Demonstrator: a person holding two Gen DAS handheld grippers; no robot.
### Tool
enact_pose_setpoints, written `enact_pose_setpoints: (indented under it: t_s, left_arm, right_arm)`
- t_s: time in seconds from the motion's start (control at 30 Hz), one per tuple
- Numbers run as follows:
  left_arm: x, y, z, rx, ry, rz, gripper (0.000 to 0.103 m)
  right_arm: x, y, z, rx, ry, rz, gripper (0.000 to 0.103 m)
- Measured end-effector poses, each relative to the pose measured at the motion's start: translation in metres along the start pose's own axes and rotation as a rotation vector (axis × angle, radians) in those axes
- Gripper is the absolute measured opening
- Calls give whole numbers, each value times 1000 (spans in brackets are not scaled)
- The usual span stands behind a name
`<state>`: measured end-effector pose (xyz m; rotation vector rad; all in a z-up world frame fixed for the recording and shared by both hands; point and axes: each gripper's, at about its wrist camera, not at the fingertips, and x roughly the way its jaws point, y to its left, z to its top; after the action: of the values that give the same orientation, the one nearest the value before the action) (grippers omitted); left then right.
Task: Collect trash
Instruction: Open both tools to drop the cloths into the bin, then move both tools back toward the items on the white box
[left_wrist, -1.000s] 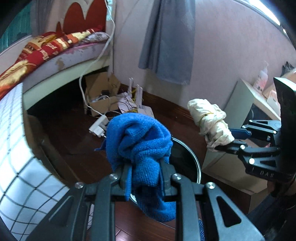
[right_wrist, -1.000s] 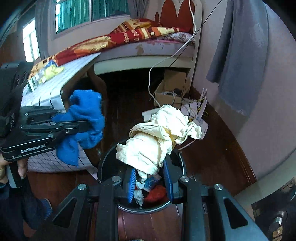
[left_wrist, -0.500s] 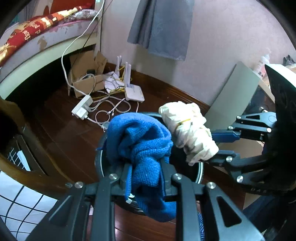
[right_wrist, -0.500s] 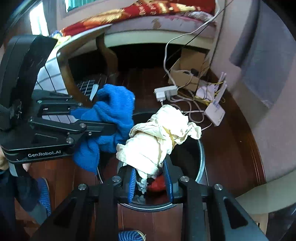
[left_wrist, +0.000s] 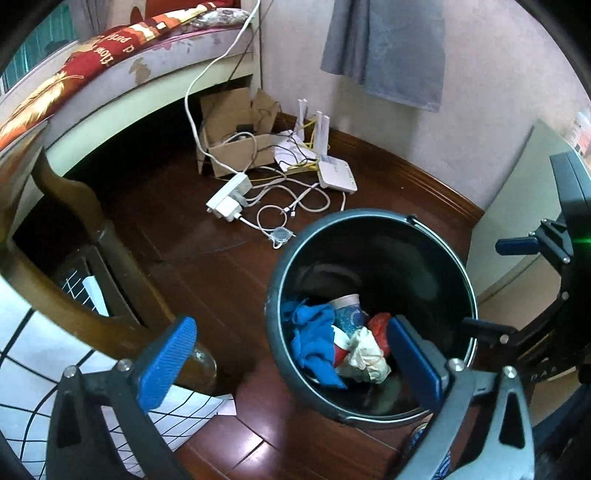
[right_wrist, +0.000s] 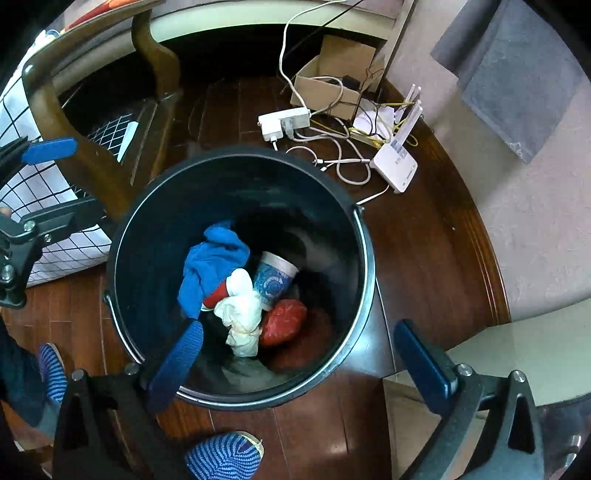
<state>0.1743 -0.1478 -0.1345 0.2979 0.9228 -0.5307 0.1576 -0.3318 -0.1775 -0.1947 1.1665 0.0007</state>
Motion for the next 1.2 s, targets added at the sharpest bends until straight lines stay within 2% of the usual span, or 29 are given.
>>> enact_pose_setpoints:
  t_s: [0.7,1.2]
  left_arm:
    - [-53,8,2,-12,-95,72,103]
    - [-114,39,-5,-76,-195,160,103]
  right_arm:
    - [-47,19,3,-6,-120,16,103]
    - [-99,38,15,-11,-251,42,103]
